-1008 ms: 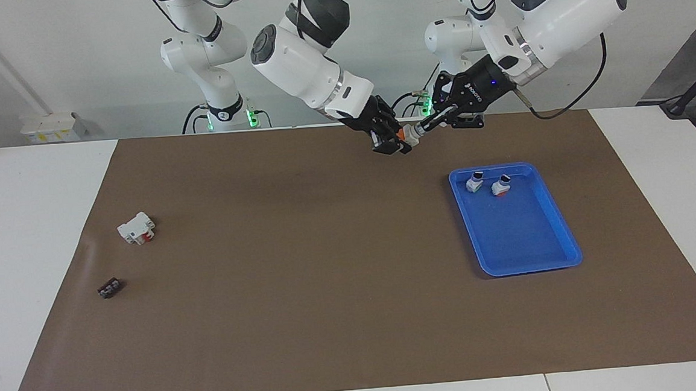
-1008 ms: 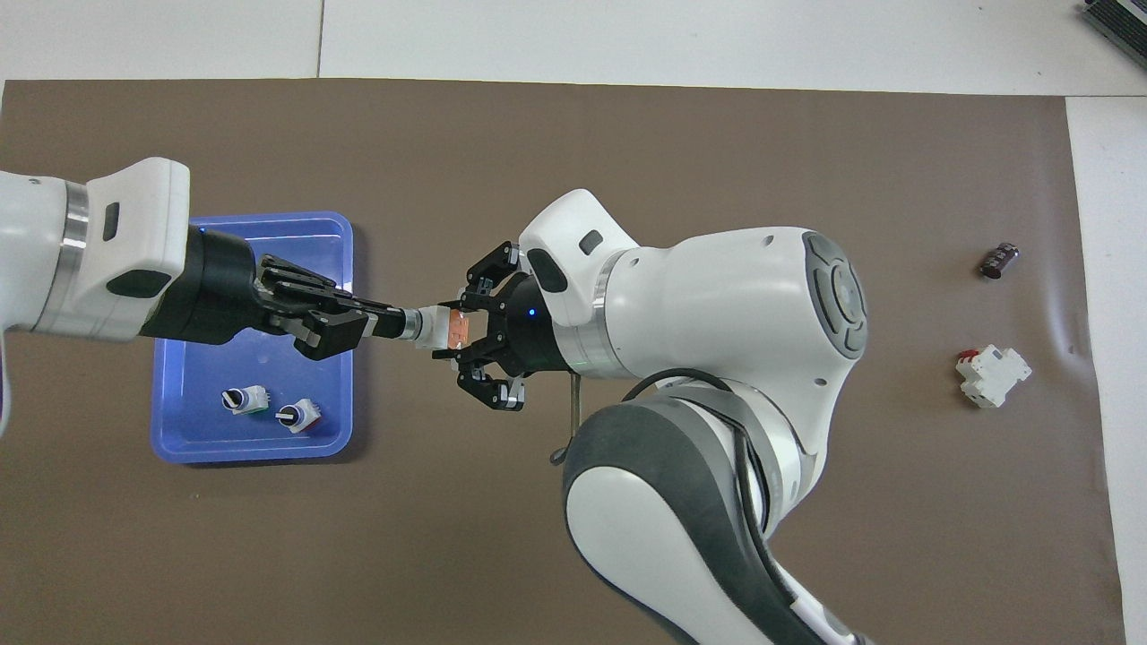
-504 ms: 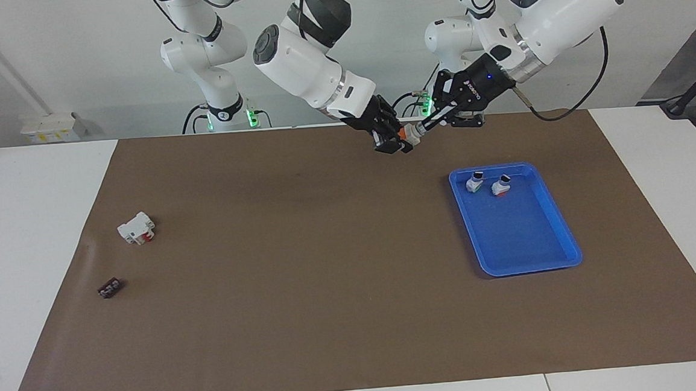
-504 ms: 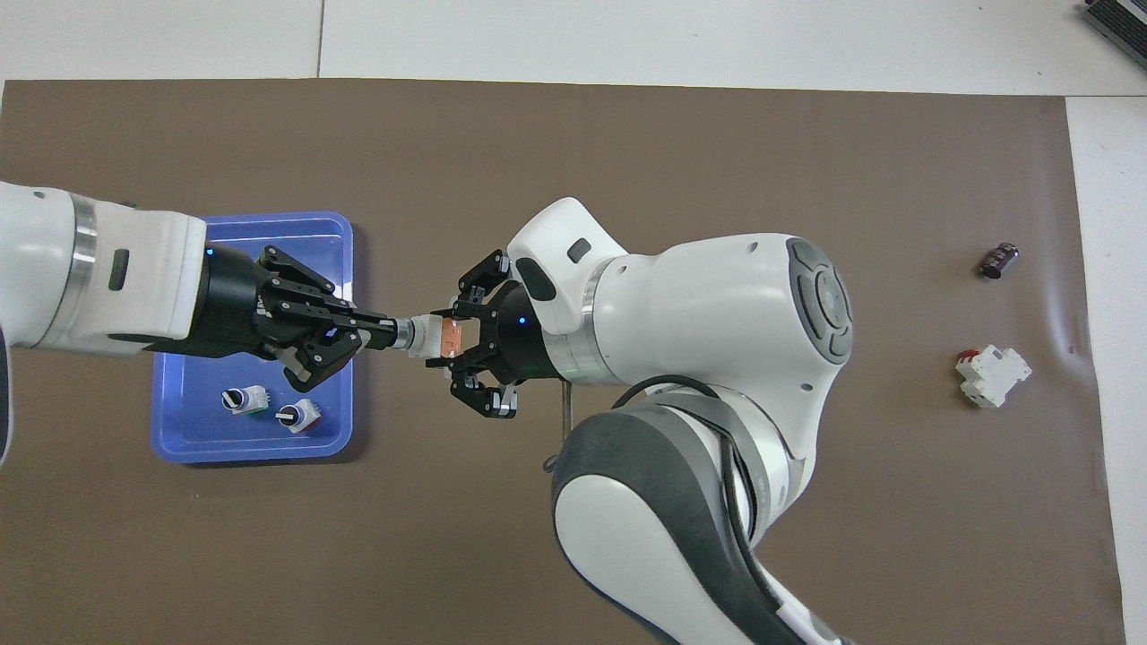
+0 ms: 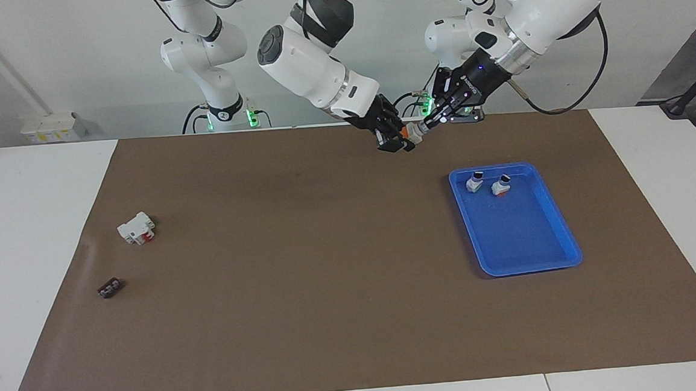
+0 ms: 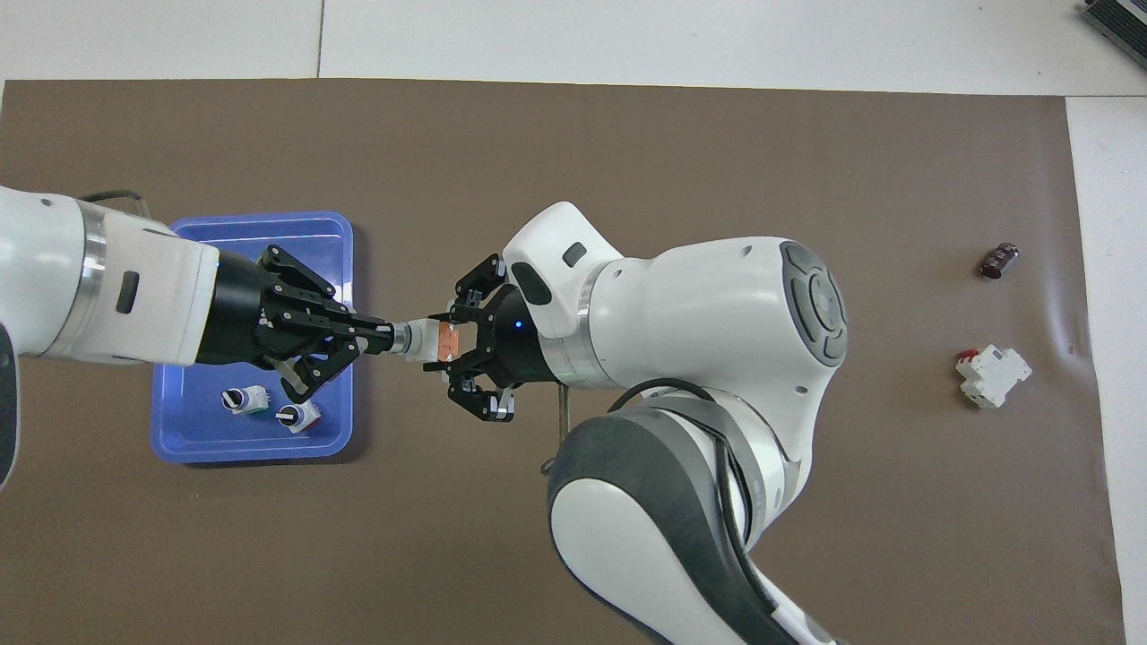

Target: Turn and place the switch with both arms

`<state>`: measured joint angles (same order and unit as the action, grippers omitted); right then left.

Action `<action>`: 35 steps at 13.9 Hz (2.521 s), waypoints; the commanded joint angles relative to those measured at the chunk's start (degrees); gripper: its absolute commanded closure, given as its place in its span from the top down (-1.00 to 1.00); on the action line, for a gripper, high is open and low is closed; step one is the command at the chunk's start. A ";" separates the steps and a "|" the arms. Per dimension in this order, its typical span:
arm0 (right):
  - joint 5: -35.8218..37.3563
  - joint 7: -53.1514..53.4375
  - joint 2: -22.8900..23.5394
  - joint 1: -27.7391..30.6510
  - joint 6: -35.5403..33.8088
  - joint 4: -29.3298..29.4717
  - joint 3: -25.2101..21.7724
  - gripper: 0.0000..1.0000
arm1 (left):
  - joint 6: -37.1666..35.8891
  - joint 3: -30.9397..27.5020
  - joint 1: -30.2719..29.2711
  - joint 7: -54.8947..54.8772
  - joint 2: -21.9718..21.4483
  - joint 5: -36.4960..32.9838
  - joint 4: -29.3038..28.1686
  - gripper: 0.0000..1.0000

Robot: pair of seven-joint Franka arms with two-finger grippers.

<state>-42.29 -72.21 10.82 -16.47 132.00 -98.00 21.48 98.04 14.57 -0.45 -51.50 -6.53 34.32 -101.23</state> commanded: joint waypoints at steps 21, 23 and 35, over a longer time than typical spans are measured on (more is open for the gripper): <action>12.65 10.14 -2.38 13.74 2.20 -1.23 -1.44 1.00 | -1.18 -0.42 -1.04 13.01 -4.81 -11.10 -9.51 -1.00; 21.23 21.35 -2.04 16.20 1.68 -0.97 -1.44 1.00 | 0.31 -0.42 -1.04 11.78 -4.81 -15.57 -10.39 -1.00; 46.16 58.93 -8.44 8.41 -17.36 1.32 -20.39 1.00 | 22.97 -1.03 -4.81 -16.67 6.69 -40.99 -16.02 -1.00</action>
<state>2.84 -16.42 5.62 -4.40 119.73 -96.30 6.97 116.77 13.42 -3.53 -62.30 -3.00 -3.17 -117.31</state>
